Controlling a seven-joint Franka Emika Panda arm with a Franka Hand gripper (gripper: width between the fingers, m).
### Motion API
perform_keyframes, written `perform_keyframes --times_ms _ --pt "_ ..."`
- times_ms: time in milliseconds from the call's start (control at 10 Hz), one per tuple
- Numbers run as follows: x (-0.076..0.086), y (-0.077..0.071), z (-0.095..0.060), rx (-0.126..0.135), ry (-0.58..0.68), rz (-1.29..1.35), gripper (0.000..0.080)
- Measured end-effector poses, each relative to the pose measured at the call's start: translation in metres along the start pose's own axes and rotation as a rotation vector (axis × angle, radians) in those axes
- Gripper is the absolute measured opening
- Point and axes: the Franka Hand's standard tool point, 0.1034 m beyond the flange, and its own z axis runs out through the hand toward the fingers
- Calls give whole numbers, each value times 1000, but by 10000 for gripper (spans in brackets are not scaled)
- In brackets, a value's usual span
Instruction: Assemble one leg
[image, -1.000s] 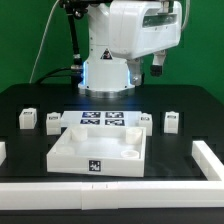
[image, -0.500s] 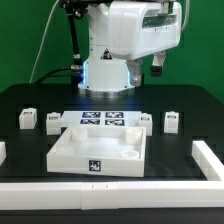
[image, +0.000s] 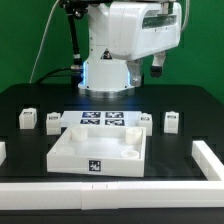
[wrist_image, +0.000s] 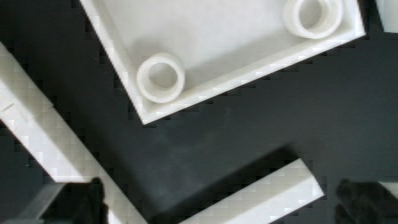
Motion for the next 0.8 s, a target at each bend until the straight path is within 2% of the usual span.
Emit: perform_keyframes --times_ms 200,500,800 --pt "-21 -5 16 -5 7 -149 650" --pt "-45 -8 39 3 10 -312 650" --pt "-44 -9 39 5 10 -292 650"
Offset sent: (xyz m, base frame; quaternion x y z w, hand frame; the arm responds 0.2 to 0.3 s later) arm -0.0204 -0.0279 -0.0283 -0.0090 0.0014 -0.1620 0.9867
